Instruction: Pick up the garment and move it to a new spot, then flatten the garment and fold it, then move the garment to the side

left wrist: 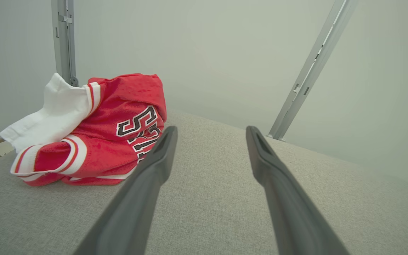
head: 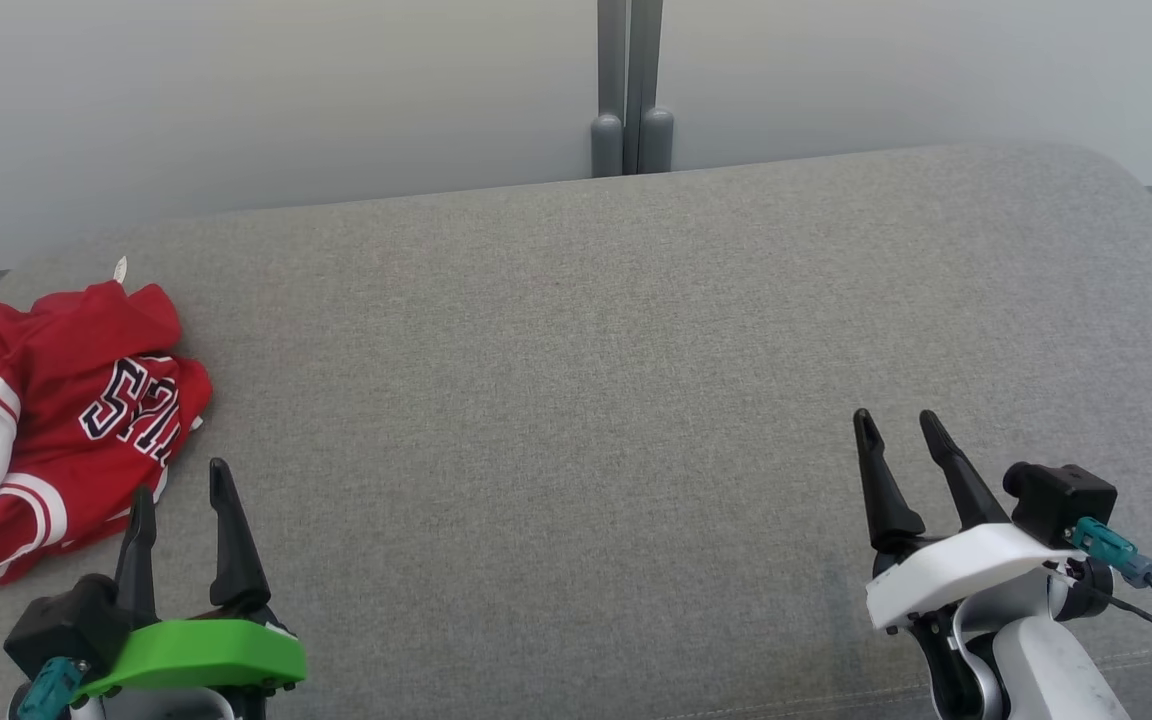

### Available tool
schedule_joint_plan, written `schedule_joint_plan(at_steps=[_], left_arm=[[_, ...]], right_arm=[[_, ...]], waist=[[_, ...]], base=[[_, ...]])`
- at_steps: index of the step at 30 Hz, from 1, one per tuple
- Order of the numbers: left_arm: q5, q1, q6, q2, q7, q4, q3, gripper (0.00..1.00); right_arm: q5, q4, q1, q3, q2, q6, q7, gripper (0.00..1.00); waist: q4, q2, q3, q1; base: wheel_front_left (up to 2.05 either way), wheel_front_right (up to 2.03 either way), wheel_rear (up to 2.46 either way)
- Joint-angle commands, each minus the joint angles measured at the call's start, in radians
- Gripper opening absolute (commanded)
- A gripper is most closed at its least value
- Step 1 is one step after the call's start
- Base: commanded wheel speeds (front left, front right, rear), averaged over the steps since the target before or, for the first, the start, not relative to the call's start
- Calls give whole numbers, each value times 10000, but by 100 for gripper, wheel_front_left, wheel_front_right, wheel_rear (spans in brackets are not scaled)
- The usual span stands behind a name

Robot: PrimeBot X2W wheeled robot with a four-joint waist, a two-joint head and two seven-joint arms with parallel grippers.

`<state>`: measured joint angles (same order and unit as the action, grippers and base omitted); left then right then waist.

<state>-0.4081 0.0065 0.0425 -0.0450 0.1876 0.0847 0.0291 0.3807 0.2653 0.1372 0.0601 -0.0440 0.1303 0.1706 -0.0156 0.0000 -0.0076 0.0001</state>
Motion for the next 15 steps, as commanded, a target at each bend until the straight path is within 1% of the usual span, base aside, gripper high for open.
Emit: schedule_joint_plan(at_steps=[1,9,12,15], left_arm=[[319,95,35,-66,114,-106,10,100],[1122,194,26,-91,270,-93,-39,100],[1403,264,-32,-118,317,-17,-96,100],[1616,321,-156,-153,380,74,-178,100]], right_arm=[[-264,-42,74,45,-58,4,109,100],[-924,6,57,159,-65,5,304,100],[-1135,36,40,236,-67,5,373,100],[-1082,146,-26,427,-67,6,446,100]], waist=[[-1,0,-13,-1],[-10,0,-95,-1],[-16,0,-140,-1],[-17,0,-193,-1]], base=[[0,0,0],[0,0,0],[0,0,0],[0,0,0]])
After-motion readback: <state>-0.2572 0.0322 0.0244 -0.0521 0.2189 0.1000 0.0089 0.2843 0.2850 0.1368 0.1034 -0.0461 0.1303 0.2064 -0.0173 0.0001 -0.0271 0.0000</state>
